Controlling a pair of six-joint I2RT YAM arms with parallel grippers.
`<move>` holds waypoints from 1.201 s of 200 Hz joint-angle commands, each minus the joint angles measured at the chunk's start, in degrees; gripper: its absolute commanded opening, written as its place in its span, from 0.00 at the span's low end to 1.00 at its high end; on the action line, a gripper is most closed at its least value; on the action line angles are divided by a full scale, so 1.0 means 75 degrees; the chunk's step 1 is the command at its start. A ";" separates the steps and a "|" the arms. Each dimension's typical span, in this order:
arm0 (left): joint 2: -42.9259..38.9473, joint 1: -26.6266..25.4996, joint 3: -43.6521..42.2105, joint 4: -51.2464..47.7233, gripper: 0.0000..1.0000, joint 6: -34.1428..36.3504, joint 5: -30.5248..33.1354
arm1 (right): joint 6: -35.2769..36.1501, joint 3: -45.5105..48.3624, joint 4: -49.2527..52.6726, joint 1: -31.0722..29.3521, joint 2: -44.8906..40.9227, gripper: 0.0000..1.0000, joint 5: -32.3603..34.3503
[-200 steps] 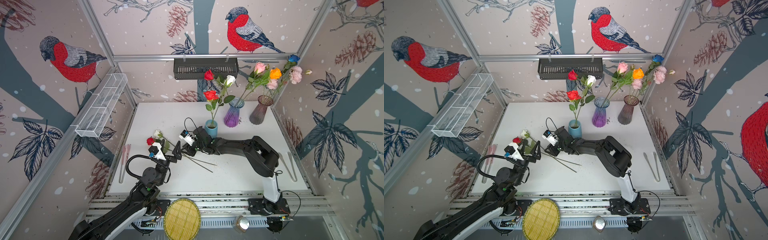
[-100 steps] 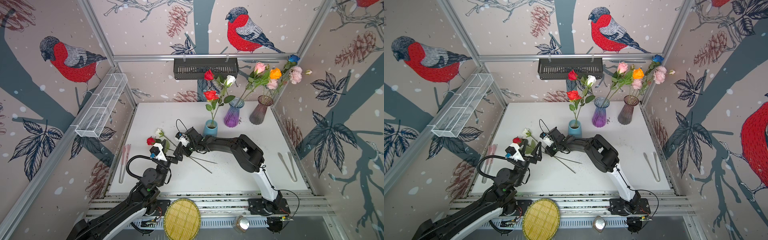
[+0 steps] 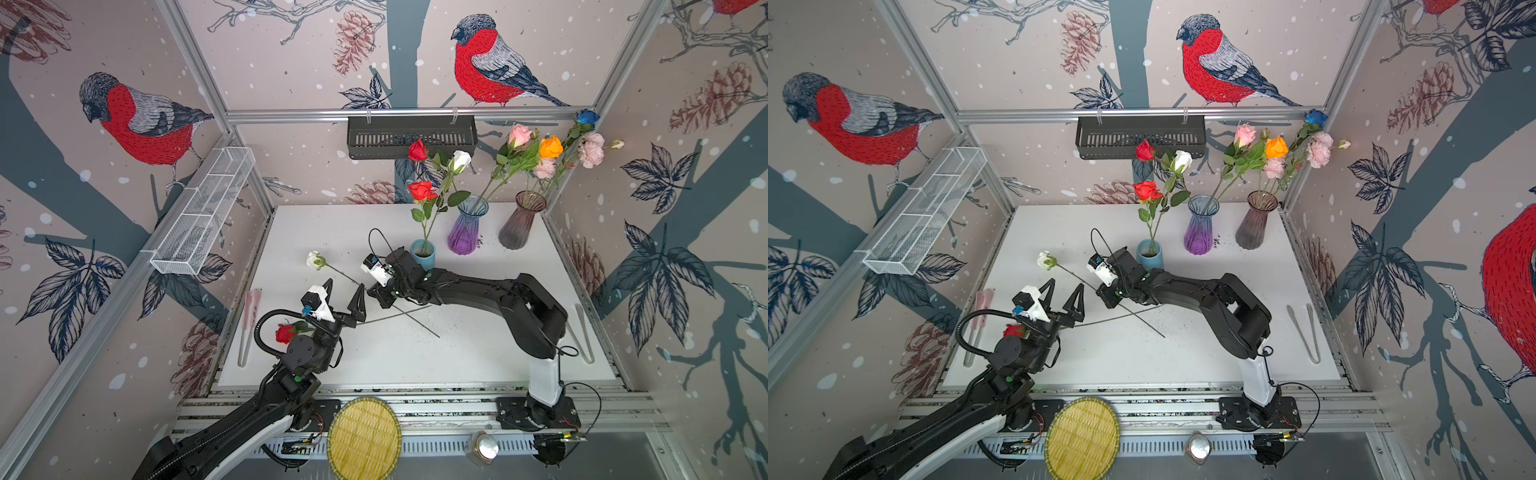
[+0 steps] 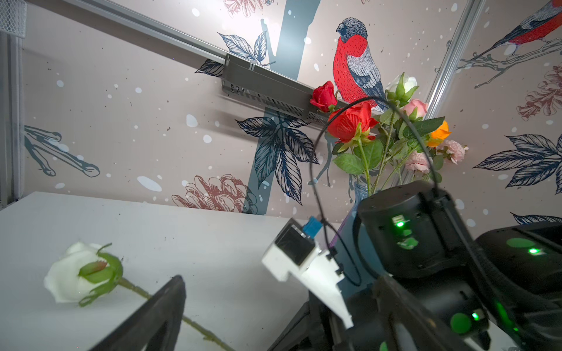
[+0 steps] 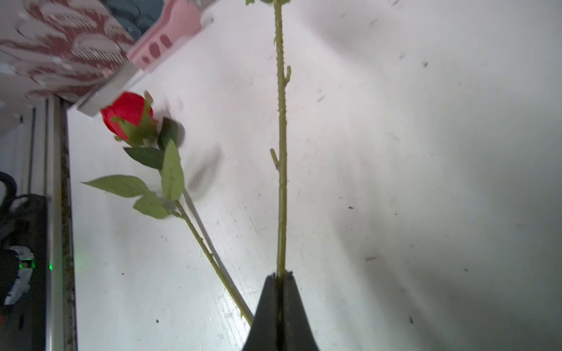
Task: Arrange the flowers into the vase
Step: 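Reach the right gripper across to the loose white rose stem and close on it, then lift the white rose upright with the right gripper toward the left gripper, then grasp the white rose stem with the left gripper while the right opens and withdraws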
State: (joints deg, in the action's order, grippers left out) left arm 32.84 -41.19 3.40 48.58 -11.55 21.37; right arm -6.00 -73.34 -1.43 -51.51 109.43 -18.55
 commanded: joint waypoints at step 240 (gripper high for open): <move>0.3267 -0.0157 0.3028 0.2444 0.00 -0.1823 -0.6321 | 0.0843 0.6060 -0.3360 0.0464 -0.7876 0.46 -0.1075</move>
State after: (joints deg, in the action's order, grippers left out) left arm 56.64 -42.19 24.64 64.77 -24.01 -26.52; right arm 0.14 -28.58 -26.96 -48.18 52.16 -28.53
